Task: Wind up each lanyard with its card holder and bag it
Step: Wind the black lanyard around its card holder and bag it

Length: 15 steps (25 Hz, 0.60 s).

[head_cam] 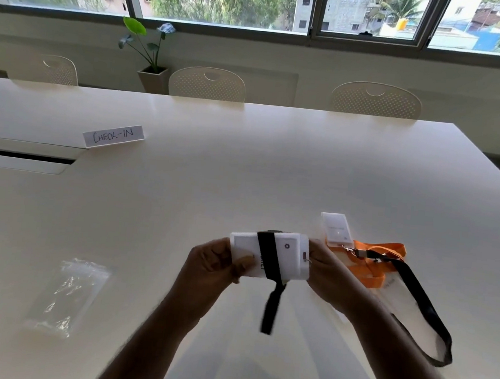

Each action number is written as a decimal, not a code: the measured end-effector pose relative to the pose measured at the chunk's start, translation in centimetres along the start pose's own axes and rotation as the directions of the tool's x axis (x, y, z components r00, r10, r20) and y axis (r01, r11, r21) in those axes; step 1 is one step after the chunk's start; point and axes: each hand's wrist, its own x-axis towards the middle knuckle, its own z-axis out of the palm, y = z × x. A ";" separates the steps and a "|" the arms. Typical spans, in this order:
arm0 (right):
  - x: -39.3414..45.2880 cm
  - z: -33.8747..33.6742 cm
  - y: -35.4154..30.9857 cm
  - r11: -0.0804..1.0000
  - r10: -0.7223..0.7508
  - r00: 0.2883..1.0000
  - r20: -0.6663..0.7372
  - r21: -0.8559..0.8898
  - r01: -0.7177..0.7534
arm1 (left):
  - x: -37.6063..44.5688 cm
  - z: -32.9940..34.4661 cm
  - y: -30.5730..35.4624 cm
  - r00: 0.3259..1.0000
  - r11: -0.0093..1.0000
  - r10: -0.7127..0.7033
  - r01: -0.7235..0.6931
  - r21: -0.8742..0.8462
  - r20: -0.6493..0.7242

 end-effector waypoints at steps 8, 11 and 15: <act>-0.9 1.6 2.5 0.999 0.024 0.999 -0.024 -0.024 -0.025 | 0.6 0.1 -0.6 0.989 0.996 -0.049 0.038 -0.084 -0.142; -1.2 1.7 3.2 0.999 0.010 0.999 -0.032 -0.045 -0.012 | 0.8 0.3 -0.9 0.972 0.992 -0.091 0.070 -0.103 -0.218; -1.3 2.2 4.0 0.999 -0.006 0.999 -0.041 -0.053 0.004 | 1.2 0.6 -1.1 0.950 0.996 -0.087 0.073 -0.058 -0.301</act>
